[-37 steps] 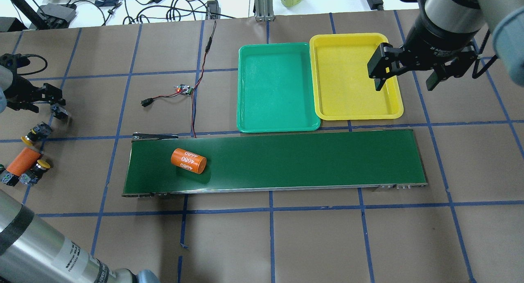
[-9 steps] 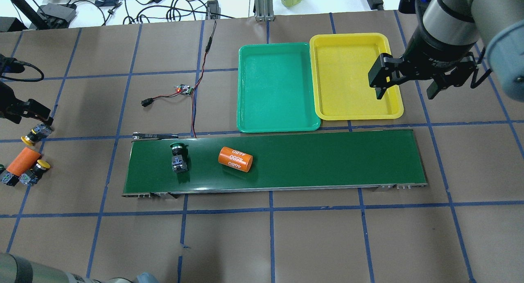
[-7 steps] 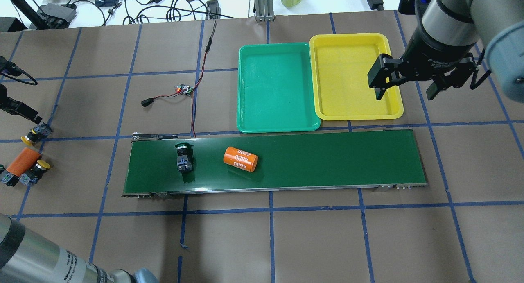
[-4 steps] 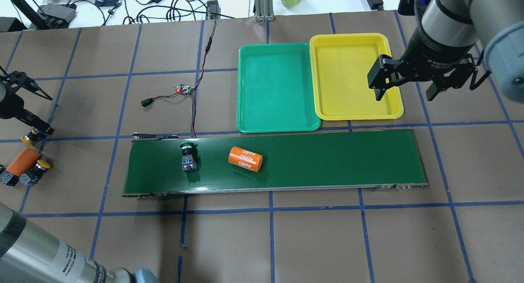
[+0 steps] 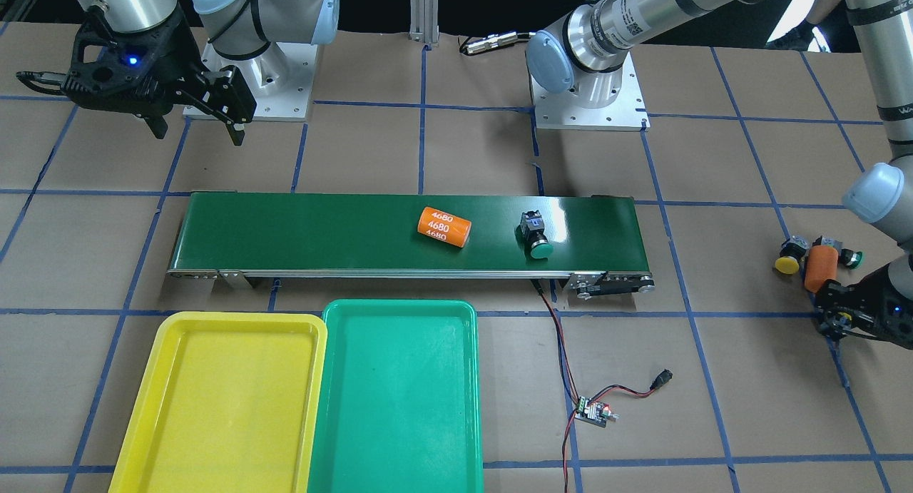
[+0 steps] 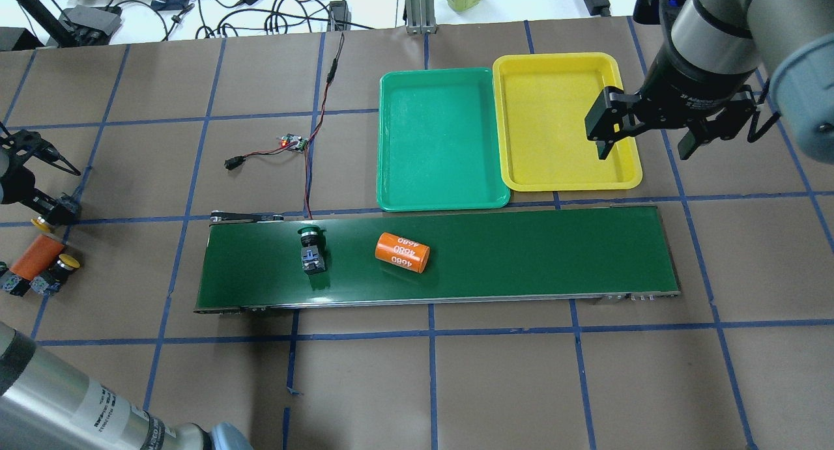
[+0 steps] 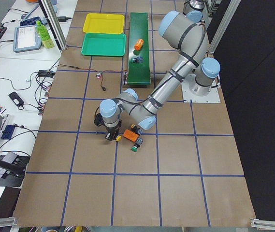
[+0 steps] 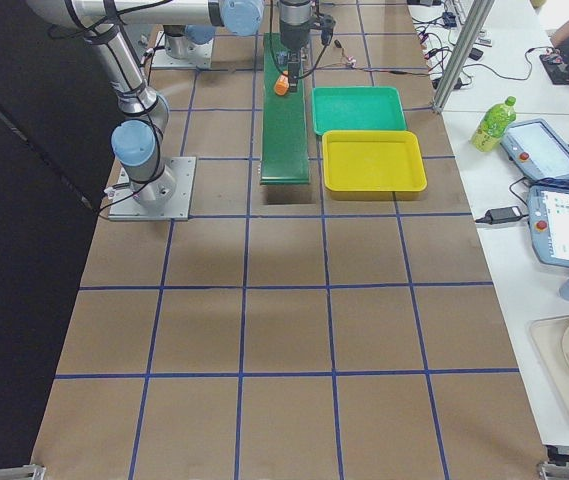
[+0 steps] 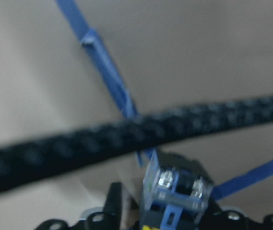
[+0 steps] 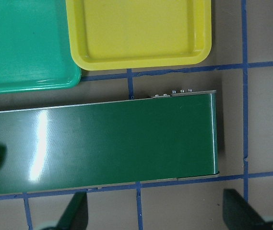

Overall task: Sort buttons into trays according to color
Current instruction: 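Move the left gripper back and grasp the yellow-capped push button, then place the yellow button on the belt and release with the left gripper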

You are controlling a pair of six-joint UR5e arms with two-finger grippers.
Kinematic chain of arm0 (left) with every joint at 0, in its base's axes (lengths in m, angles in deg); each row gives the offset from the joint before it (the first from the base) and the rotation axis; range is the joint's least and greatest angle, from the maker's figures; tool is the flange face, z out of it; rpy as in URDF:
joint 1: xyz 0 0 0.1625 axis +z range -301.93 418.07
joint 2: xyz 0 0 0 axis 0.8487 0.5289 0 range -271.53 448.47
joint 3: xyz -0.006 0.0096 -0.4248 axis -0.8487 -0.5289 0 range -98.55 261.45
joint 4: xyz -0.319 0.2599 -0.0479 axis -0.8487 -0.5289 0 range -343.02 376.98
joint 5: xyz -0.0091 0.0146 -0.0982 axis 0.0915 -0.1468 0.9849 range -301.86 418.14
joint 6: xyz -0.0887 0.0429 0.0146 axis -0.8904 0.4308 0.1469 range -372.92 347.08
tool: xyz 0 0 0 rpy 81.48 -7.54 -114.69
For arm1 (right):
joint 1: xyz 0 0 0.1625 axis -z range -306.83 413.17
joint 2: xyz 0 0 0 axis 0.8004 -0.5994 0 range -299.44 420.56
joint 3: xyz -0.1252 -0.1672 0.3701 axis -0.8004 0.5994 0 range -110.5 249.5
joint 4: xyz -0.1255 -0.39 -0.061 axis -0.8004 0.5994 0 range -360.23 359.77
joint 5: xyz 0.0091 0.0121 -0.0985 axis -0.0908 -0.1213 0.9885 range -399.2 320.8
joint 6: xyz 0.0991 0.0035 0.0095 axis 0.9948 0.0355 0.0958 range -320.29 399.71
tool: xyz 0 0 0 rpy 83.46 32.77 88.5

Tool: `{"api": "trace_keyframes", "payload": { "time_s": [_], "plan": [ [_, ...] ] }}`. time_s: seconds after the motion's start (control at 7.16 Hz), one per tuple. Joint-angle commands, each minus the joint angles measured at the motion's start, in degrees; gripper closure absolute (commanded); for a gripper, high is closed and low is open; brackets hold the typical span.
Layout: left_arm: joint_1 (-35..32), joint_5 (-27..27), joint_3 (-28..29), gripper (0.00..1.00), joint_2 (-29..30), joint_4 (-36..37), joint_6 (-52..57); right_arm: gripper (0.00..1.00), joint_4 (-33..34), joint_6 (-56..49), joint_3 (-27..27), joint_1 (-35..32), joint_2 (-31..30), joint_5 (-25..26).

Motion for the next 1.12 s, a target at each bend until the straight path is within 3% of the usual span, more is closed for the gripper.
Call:
{"api": "trace_keyframes", "payload": {
  "time_s": [0.0,0.28,0.42,0.7,0.98],
  "plan": [
    [-1.3,-1.8,0.1,1.0,-3.5,-3.4,-6.0,0.0,1.2,-0.4,0.3,0.2,-0.1,0.1],
    [-7.6,-0.9,-0.9,1.0,-12.3,-17.7,-19.0,0.0,1.3,-0.2,0.0,0.1,0.3,0.0],
    [-11.5,1.7,-4.4,1.0,-16.7,-20.3,-28.1,0.0,1.8,0.0,-0.1,0.0,1.3,-0.4],
    [-22.6,4.7,-15.7,1.0,-26.2,-19.5,-48.5,0.0,1.9,-0.3,-0.1,0.0,3.2,-0.4],
    [-35.2,4.5,-20.2,1.0,-29.7,-15.8,-59.3,0.0,2.5,-0.3,-0.1,0.0,3.2,0.0]
  ]
}}
